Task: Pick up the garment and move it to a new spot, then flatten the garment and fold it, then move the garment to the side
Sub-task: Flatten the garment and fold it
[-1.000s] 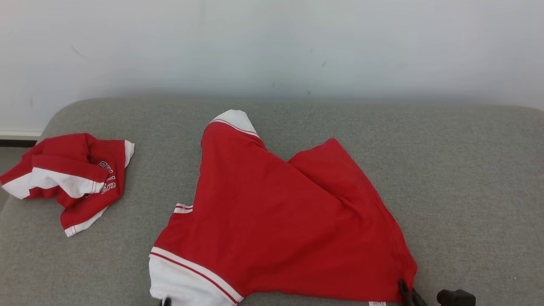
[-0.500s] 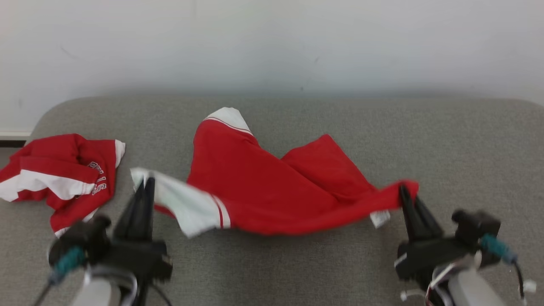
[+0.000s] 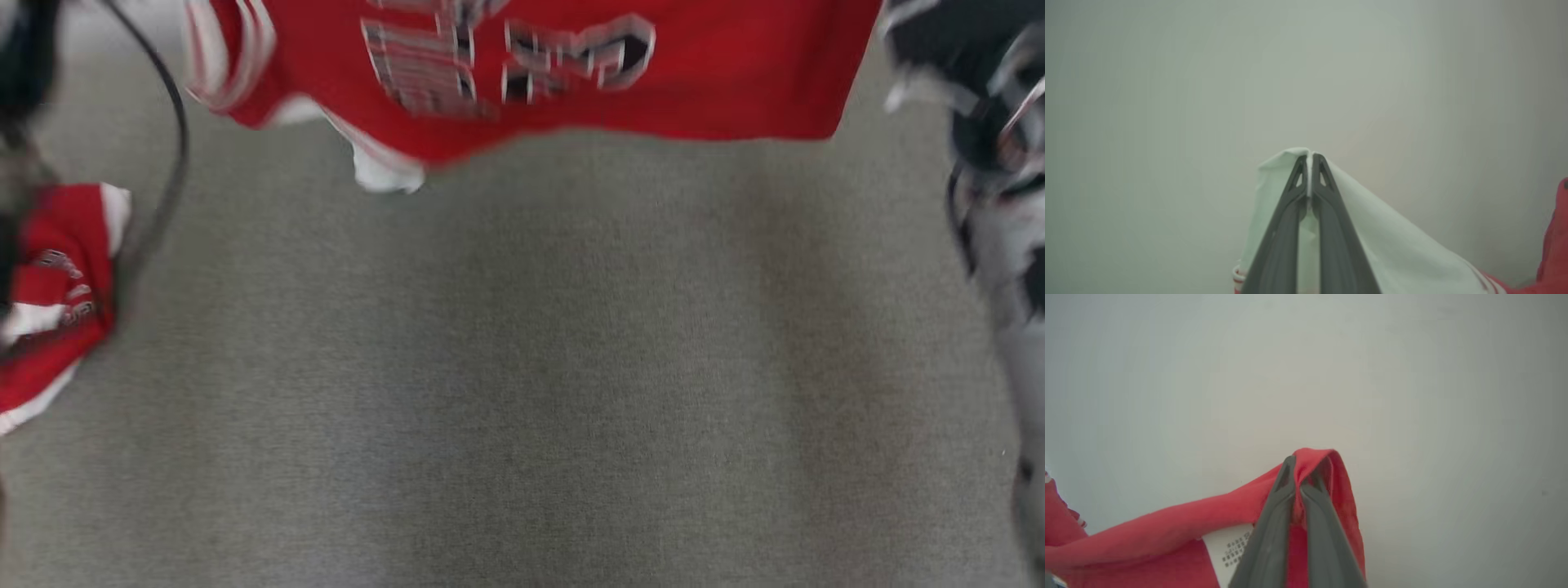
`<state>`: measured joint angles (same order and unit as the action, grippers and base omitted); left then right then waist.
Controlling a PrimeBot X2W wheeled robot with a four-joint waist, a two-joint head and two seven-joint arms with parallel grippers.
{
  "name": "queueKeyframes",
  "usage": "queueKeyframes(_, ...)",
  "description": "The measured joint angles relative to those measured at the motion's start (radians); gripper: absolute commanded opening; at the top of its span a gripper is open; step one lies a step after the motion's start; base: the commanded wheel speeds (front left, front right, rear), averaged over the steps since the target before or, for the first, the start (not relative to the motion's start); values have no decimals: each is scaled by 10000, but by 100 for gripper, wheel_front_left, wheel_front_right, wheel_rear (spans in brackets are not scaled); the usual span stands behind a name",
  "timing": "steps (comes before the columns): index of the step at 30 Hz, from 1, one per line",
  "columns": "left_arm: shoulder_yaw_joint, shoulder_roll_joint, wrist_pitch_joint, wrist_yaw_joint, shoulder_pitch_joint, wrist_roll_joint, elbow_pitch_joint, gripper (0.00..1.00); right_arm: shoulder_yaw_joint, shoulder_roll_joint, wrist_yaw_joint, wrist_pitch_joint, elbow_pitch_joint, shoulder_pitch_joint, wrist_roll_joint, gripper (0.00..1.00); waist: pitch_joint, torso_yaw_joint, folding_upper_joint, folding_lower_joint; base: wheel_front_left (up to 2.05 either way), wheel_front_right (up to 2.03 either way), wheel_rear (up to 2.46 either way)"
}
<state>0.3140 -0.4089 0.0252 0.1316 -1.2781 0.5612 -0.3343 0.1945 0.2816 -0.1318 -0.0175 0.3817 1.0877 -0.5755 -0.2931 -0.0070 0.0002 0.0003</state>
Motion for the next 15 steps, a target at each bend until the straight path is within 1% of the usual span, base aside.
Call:
queueKeyframes(3,59,8,-188,0,-2076,38,-880,0,-84,121,0,385,602,1861,-412,0,-679,-157,0,1,0,0,0)
queueKeyframes(6,458,105,-213,0,-3802,-69,-1779,0,-276,180,0,589,1304,3342,-640,0,-1333,-316,0,0,0,0,0)
queueKeyframes(10,1290,483,-115,0,-5587,-127,-2780,0,-560,399,0,777,2412,5035,-773,0,-2104,-490,1,1,0,0,0)
queueKeyframes(15,1958,725,199,0,-7433,-48,-4069,0,-489,571,0,679,3649,6596,-589,0,-2866,-658,2,0,0,0,0)
